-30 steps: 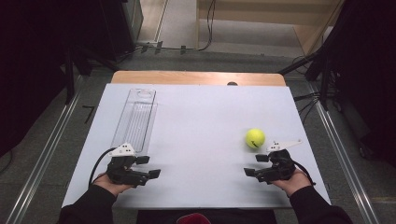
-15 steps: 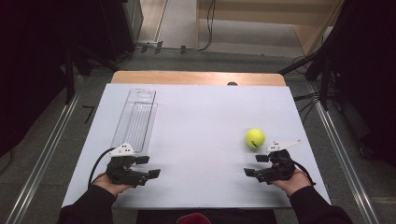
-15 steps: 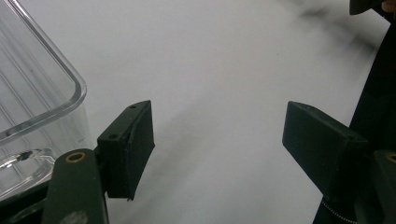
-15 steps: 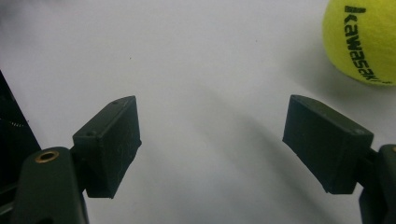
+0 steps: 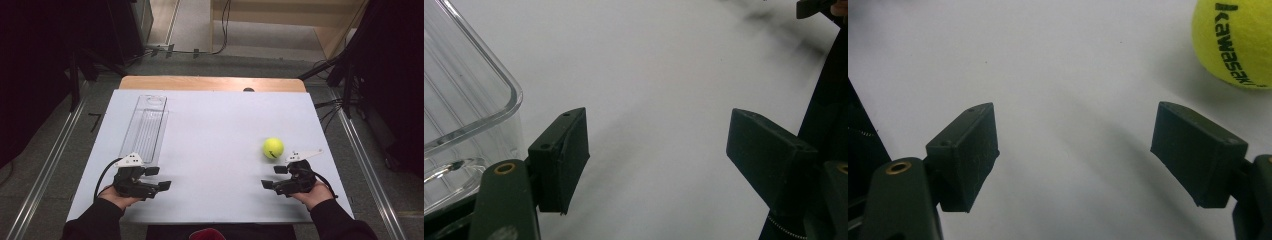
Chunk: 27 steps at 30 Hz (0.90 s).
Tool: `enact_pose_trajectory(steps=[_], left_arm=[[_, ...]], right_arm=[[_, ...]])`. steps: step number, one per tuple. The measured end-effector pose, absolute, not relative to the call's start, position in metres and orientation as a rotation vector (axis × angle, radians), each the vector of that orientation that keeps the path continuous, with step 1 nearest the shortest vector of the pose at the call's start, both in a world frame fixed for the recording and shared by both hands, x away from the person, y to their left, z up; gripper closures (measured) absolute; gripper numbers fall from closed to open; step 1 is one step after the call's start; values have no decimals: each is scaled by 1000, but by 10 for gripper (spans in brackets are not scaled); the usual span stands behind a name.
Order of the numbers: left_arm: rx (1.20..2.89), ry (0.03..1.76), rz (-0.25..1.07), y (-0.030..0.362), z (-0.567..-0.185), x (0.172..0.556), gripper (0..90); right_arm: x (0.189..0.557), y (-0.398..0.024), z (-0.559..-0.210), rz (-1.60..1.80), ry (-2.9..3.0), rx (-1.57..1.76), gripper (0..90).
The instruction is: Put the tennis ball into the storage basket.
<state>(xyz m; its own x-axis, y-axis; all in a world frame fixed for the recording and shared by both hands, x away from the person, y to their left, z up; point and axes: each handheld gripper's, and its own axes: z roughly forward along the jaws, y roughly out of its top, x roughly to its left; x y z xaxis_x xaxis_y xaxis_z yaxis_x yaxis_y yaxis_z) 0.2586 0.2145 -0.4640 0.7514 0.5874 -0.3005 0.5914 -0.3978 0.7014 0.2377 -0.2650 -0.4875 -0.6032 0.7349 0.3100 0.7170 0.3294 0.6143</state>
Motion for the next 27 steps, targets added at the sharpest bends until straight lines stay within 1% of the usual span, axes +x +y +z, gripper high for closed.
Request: enact_pose_trajectory(steps=[18,27], left_arm=[[2096,883,-8,214,-465,259,253],[2098,884,-10,214,-465,259,253]], right_arm=[[239,-267,-488,1158,2545,1397,170],[245,-269,-473,1207,2524,1397,172]])
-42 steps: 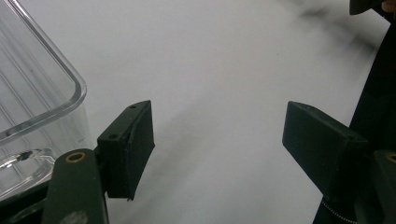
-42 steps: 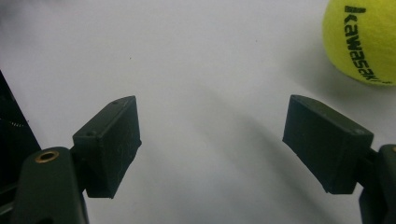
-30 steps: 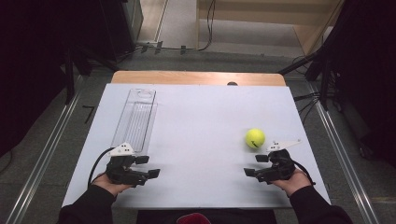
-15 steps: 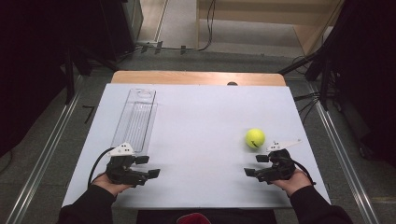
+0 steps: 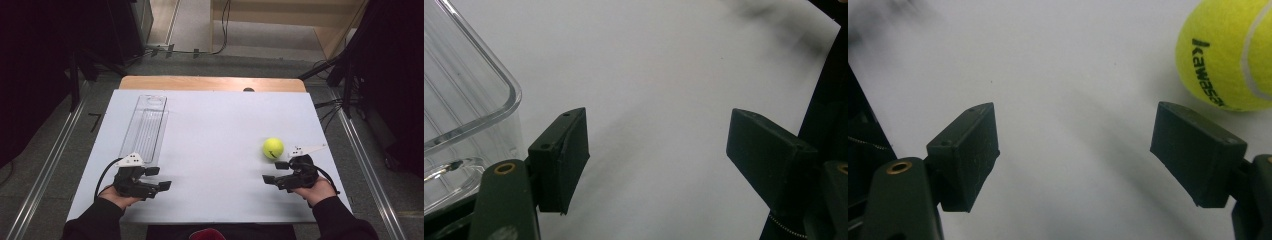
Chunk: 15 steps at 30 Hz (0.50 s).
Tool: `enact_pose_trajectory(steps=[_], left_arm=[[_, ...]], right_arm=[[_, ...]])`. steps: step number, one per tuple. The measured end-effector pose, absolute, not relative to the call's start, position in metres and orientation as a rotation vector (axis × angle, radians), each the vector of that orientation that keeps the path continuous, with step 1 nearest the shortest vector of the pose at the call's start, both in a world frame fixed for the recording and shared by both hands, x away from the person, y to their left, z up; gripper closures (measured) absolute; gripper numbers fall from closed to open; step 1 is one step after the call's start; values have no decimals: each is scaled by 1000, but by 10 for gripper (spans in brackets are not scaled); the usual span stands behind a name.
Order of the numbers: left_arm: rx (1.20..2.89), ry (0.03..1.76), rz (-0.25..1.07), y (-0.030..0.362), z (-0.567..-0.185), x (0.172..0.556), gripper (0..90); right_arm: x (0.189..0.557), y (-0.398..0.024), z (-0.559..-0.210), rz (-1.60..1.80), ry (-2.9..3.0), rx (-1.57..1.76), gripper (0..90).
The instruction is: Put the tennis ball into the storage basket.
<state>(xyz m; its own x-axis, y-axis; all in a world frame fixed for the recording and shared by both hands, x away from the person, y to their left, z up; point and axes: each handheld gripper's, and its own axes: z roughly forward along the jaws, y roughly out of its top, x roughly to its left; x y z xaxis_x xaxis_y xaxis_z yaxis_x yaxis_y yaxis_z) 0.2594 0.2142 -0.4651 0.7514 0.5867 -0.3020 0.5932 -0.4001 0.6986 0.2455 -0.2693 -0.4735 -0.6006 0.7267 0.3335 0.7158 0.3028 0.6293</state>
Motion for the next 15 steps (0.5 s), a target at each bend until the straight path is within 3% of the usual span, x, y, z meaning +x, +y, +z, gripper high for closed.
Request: enact_pose_trajectory(steps=[15], left_arm=[[2091,891,-13,215,-465,260,253]], right_arm=[[254,-266,-457,1206,2538,1347,172]])
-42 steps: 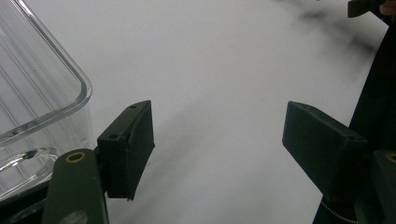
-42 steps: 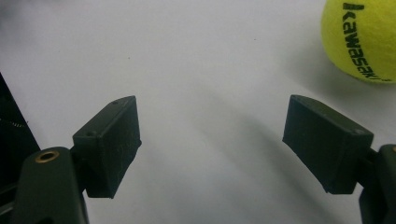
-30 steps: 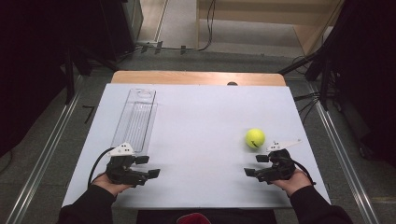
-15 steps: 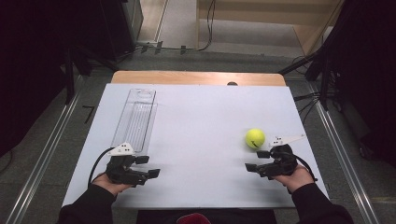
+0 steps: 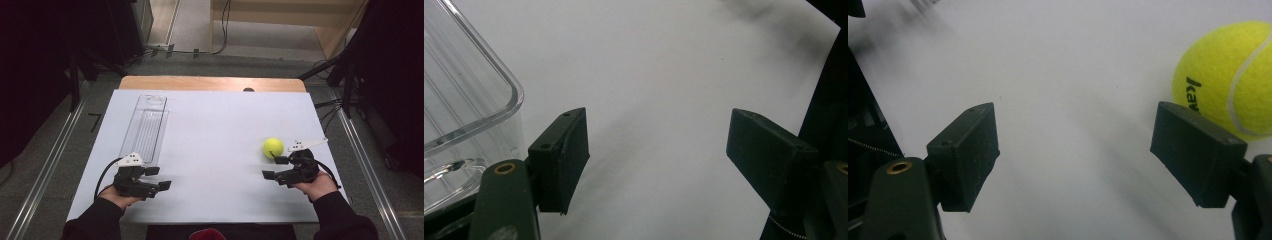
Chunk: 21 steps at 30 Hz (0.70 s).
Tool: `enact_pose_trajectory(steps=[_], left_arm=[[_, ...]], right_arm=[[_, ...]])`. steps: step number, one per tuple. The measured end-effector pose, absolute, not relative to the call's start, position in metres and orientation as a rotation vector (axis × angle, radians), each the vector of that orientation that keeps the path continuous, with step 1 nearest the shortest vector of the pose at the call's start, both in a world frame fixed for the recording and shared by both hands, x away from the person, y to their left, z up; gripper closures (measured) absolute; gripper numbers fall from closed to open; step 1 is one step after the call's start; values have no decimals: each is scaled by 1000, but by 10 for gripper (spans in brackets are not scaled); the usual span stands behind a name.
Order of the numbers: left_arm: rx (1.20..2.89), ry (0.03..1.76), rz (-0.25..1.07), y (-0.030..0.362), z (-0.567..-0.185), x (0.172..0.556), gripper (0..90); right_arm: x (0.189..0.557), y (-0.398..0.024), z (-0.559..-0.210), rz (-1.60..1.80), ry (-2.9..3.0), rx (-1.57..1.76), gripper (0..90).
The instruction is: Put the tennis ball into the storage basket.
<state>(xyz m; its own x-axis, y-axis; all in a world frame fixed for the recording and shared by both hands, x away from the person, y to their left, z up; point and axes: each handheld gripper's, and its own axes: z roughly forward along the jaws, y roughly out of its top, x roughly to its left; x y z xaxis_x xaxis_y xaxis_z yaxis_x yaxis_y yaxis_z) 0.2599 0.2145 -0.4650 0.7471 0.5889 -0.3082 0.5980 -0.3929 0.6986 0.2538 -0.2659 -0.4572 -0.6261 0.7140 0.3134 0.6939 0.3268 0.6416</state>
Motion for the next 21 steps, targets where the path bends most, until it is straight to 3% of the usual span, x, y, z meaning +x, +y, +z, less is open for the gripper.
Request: enact_pose_trajectory(steps=[21], left_arm=[[2099,889,-12,215,-465,260,253]], right_arm=[[275,-269,-436,1205,2505,1344,172]])
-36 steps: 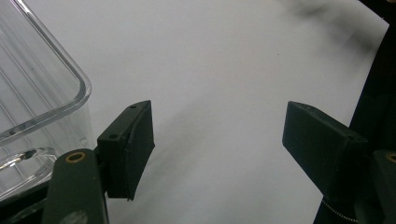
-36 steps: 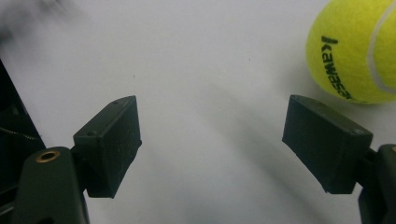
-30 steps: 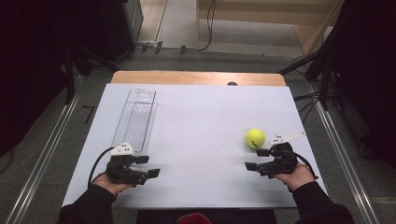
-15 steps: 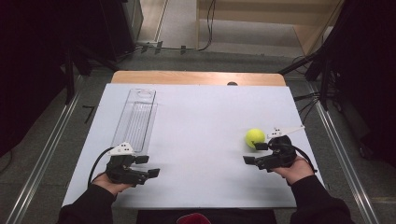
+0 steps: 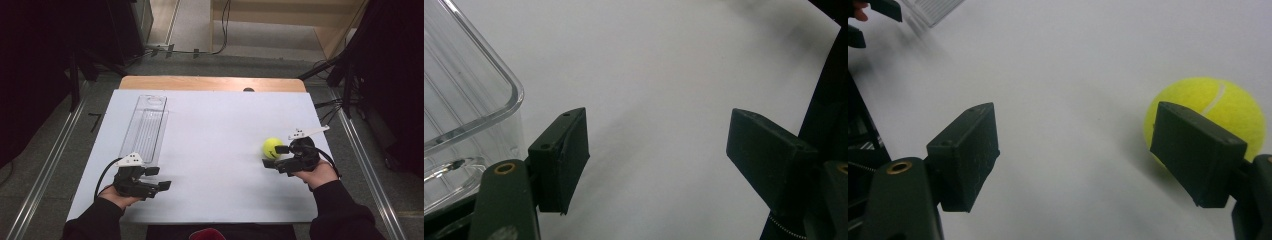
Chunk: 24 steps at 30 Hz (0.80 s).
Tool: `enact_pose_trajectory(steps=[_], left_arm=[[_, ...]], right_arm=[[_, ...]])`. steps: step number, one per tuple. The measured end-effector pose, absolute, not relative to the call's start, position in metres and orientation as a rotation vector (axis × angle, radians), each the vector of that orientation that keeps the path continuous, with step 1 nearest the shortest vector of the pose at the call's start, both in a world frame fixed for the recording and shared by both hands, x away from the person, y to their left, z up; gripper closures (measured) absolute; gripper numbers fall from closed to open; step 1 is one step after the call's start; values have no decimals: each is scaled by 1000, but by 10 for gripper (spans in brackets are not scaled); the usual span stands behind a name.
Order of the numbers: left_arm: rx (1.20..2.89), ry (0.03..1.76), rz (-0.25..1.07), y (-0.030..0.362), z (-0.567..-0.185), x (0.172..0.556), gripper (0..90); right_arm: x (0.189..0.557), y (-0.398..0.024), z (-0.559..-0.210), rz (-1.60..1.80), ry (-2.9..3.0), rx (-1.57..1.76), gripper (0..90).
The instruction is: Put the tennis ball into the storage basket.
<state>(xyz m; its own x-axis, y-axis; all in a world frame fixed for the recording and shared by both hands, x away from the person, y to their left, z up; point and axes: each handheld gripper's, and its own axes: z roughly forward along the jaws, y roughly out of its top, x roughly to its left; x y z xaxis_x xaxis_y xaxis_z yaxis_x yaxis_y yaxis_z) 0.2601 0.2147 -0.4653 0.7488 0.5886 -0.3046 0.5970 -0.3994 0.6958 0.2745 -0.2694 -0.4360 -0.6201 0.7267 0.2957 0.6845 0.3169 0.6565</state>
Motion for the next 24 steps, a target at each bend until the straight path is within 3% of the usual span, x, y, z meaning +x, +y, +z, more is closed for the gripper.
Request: enact_pose_trajectory(steps=[24], left_arm=[[2101,879,-13,214,-465,260,253]], right_arm=[[304,-290,-423,1168,2401,1400,172]])
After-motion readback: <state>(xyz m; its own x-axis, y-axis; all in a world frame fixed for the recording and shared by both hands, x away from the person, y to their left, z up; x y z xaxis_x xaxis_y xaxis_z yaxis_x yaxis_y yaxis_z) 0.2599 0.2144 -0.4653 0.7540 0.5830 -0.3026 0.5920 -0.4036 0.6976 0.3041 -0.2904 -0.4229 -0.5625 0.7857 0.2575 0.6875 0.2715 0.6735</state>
